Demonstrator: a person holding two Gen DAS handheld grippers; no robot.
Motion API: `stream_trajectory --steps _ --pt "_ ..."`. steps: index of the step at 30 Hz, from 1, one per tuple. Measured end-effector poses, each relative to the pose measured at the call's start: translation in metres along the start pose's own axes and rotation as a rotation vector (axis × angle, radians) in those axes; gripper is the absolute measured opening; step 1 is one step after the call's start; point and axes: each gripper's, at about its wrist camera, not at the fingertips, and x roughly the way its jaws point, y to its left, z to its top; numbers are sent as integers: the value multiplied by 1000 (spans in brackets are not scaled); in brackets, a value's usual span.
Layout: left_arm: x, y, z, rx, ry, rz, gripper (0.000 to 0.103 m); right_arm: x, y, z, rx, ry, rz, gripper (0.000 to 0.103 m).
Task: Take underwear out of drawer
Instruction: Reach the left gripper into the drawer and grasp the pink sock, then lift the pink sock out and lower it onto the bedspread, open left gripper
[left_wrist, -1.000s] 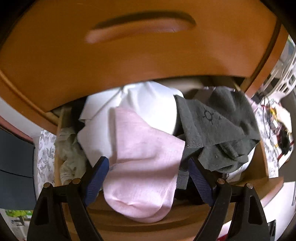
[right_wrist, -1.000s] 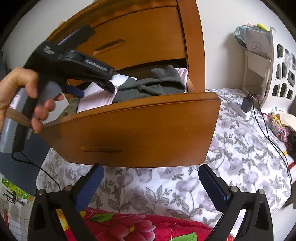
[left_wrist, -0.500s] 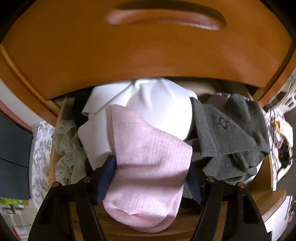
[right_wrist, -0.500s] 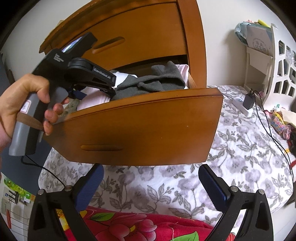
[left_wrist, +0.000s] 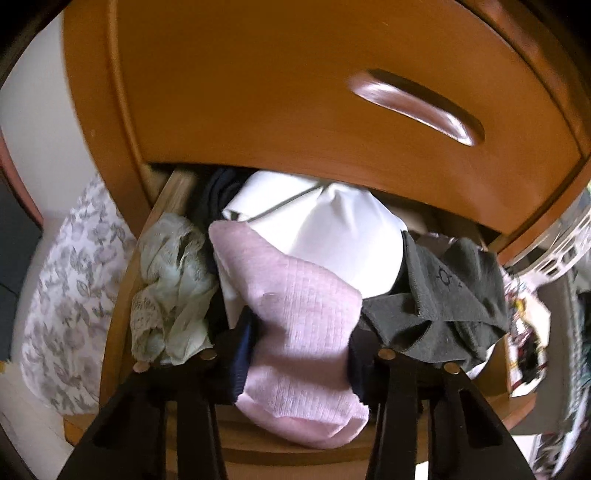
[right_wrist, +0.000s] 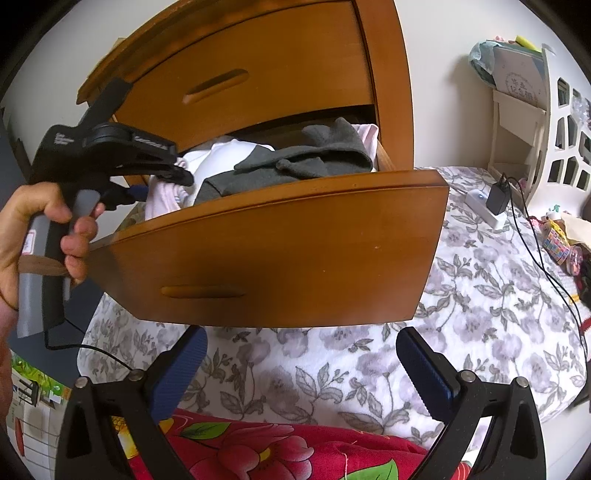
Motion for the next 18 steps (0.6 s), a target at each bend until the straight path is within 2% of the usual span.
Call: stream_trajectory --steps 9,11,15,18 --pt "-44 45 -15 -118 -72 -71 35 1 0 0 -3 5 -7 103" --pt "-33 44 -19 -142 -85 -83 35 1 0 0 -3 2 -9 103" --pt "-47 61 -25 -178 -118 -115 35 1 -1 0 1 7 -11 103" --pt "-44 57 -29 -181 -154 -119 33 1 0 0 -5 8 -17 103"
